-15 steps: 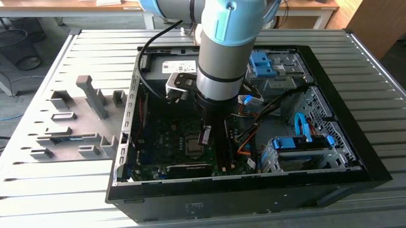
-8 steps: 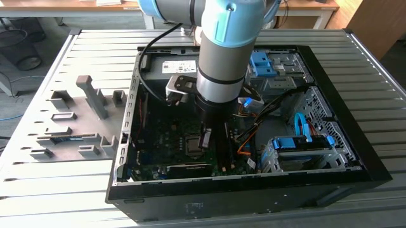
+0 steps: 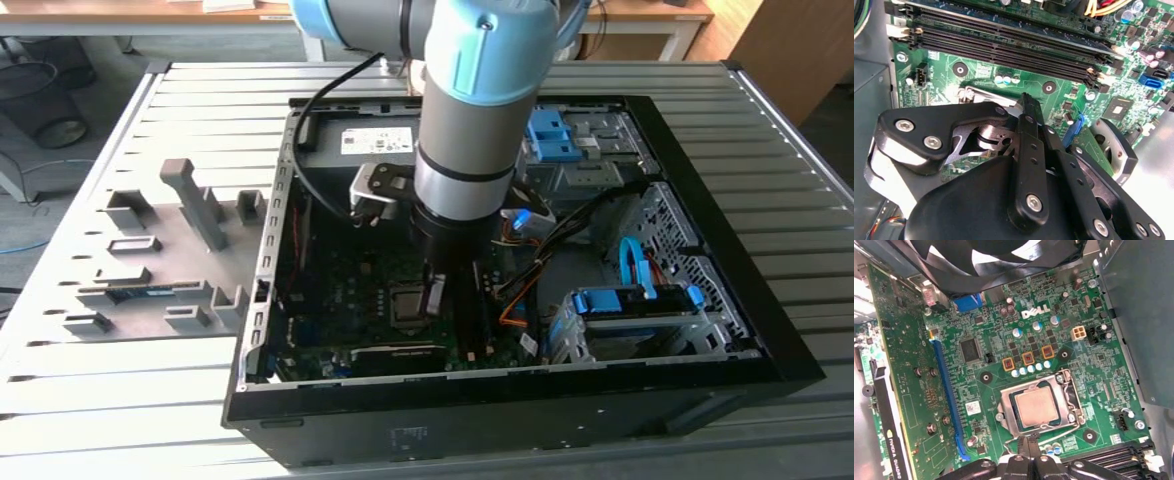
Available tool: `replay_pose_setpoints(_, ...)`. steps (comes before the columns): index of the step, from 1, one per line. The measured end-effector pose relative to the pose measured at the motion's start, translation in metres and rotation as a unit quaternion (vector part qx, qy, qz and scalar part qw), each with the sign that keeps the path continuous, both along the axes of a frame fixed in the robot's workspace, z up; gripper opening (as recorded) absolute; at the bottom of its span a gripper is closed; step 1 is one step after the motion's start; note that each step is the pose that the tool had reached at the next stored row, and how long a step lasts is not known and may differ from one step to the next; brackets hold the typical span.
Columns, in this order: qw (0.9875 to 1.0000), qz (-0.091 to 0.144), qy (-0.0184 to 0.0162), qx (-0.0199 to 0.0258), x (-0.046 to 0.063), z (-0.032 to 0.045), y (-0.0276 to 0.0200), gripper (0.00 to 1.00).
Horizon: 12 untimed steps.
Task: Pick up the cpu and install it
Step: 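Install the first cpu locking lever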
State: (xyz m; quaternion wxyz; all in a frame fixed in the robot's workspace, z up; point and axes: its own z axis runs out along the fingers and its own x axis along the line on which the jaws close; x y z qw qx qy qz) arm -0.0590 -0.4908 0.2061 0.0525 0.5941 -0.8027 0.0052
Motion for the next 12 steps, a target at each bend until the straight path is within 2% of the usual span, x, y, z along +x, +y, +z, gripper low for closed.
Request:
replay_pose_setpoints(8,1.0,0.0,0.0,0.0013,0.0,-0.0054,-0.0105,0.1)
replay_pose_setpoints(12,1.0,0.0,0.0,0.0013,0.0,-0.0075,-0.0128,0.1)
